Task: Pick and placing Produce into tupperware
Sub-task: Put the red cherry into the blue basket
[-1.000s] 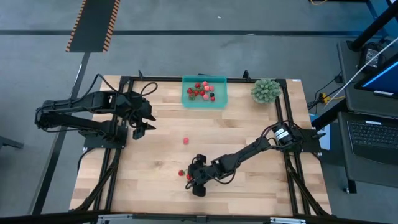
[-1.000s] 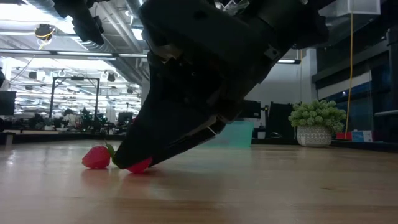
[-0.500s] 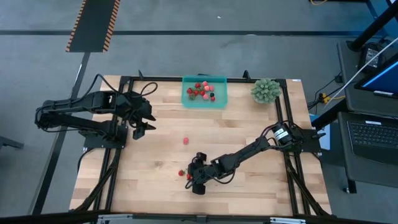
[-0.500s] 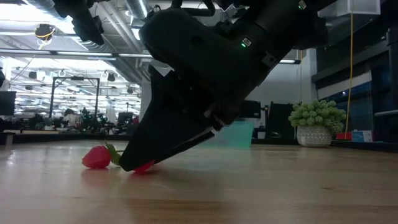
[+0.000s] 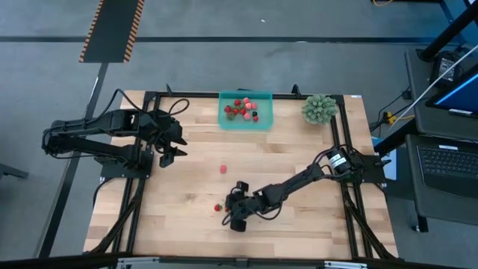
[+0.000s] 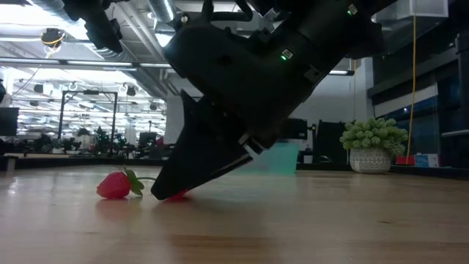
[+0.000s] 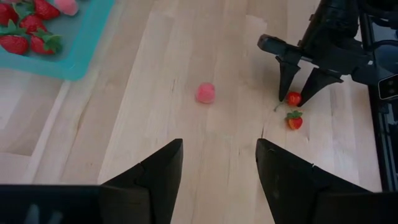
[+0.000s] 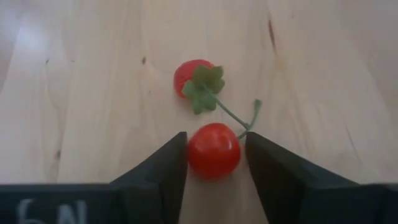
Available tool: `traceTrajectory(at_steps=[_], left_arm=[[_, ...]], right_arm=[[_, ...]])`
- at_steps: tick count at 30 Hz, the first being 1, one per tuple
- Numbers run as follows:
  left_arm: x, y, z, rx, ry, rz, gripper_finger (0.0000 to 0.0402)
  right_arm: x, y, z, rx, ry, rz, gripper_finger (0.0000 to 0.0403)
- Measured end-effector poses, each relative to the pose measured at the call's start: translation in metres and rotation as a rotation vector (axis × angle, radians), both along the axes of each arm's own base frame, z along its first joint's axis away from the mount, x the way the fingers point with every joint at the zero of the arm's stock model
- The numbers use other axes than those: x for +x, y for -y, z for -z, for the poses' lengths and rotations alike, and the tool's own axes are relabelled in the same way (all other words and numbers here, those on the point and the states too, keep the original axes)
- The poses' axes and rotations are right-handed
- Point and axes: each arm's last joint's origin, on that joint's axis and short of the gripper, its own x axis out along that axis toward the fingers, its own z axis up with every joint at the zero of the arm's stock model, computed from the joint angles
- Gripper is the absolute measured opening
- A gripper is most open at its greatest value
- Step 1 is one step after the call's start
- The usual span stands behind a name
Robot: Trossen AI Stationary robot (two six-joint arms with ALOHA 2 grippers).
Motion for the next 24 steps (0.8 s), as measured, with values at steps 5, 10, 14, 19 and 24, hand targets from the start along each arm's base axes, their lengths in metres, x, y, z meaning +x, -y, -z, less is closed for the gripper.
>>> traceTrajectory(at_steps=[5,10,14,19,24], left_arm=[[0.000,0.000,0.000,0.000,0.000,0.000,0.0195],[0.000,0.000,0.000,0.000,0.000,0.000,0.0195],[0.000,0.000,0.000,0.000,0.000,0.000,0.0195],[0.000,0.000,0.000,-0.001,0.000,0.000,0.0195],[0.000,0.000,0.000,-0.001,-0.004,0.000,0.0195]], right_arm=[[0.000,0.000,0.000,0.018,0.000,0.019,0.0125],[0.000,0.000,0.000,0.019,0.001,0.019,0.0109],[0.000,0.000,0.000,0.006,0.010,0.034,0.0118],[-0.001,0.003,-0.011,-0.044,0.043,0.076,0.0107],[-0.006,0.010,-0.057,-0.137,0.158,0.179,0.0107]])
